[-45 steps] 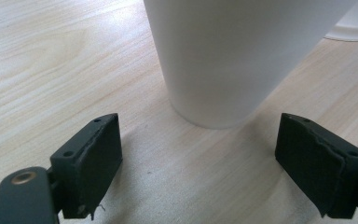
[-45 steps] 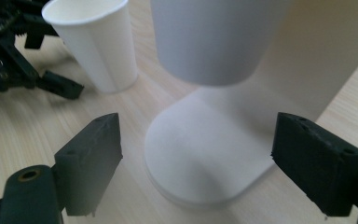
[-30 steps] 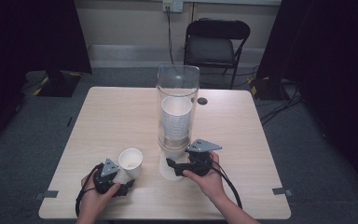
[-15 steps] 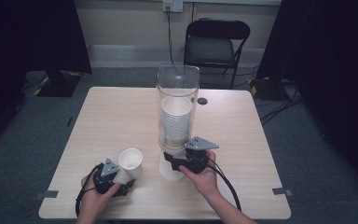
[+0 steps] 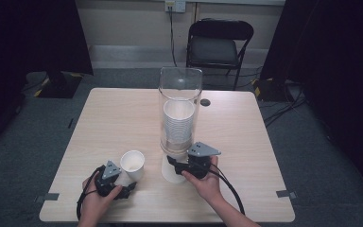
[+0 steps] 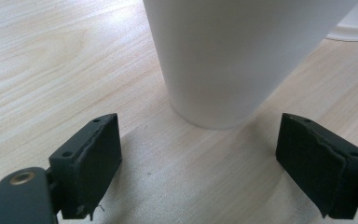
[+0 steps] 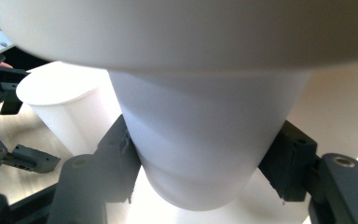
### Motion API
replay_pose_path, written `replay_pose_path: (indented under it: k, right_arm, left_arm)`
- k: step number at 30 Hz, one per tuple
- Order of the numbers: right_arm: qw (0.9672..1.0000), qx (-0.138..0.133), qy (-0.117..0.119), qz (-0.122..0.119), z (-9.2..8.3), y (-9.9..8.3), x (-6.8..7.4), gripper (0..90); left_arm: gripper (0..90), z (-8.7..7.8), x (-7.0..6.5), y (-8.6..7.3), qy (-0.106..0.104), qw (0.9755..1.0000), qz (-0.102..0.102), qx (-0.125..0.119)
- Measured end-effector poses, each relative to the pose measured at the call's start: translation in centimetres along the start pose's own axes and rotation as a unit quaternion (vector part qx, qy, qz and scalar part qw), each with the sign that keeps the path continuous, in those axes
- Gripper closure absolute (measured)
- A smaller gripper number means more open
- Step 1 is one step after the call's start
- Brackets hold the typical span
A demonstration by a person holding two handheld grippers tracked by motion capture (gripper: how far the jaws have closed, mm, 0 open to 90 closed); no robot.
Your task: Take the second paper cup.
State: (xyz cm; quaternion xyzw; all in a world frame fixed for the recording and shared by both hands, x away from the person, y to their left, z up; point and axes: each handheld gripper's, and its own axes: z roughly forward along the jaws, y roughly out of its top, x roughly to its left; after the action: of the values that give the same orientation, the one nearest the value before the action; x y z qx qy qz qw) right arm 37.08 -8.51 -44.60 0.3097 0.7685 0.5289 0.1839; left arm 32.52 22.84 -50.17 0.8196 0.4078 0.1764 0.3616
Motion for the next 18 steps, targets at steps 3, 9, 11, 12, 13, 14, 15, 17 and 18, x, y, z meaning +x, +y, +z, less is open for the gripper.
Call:
replay_pose_path:
  k: [3, 9, 11, 12, 13, 14, 15, 17, 18]
  right_arm:
    - [1.0000, -0.001, 0.002, 0.003, 0.0, 0.0, -0.1, 35.8]
    - [1.0000, -0.004, 0.000, 0.003, -0.1, 0.2, -0.2, 32.1]
    - [0.9999, -0.001, 0.004, 0.010, -0.2, 0.4, -0.3, 30.5]
    - [0.9999, -0.001, 0.004, 0.010, -0.2, 0.4, -0.3, 30.5]
    - [0.9999, -0.001, 0.005, 0.015, -0.2, 0.5, -0.3, 29.2]
    - [0.9993, -0.007, 0.012, 0.034, -0.1, 0.7, -0.3, 28.0]
    - [0.9992, -0.009, 0.010, 0.039, -0.1, 0.8, -0.3, 28.0]
    - [0.9988, -0.016, 0.012, 0.045, -0.1, 0.8, -0.3, 26.6]
    - [0.9985, -0.024, 0.007, 0.048, -0.1, 1.1, -0.1, 25.5]
  left_arm:
    - [13.7, 0.0, 0.0, 0.0, 0.000, 1.0000, 0.000, 0.000]
    - [13.7, 0.0, 0.0, 0.0, 0.000, 1.0000, -0.001, -0.001]
    - [13.6, 0.0, 0.0, 0.0, -0.001, 1.0000, 0.000, 0.000]
    - [13.5, 0.0, 0.0, 0.0, -0.001, 1.0000, 0.000, 0.000]
    - [13.5, 0.0, 0.0, 0.0, -0.001, 1.0000, 0.000, 0.000]
    - [13.4, 0.0, 0.0, 0.0, -0.001, 1.0000, 0.001, 0.001]
    - [13.4, 0.0, 0.0, 0.0, -0.001, 1.0000, 0.001, 0.001]
    - [13.4, 0.0, 0.0, 0.0, -0.001, 1.0000, 0.000, 0.001]
    - [13.3, 0.0, 0.0, 0.0, -0.001, 1.0000, 0.001, 0.001]
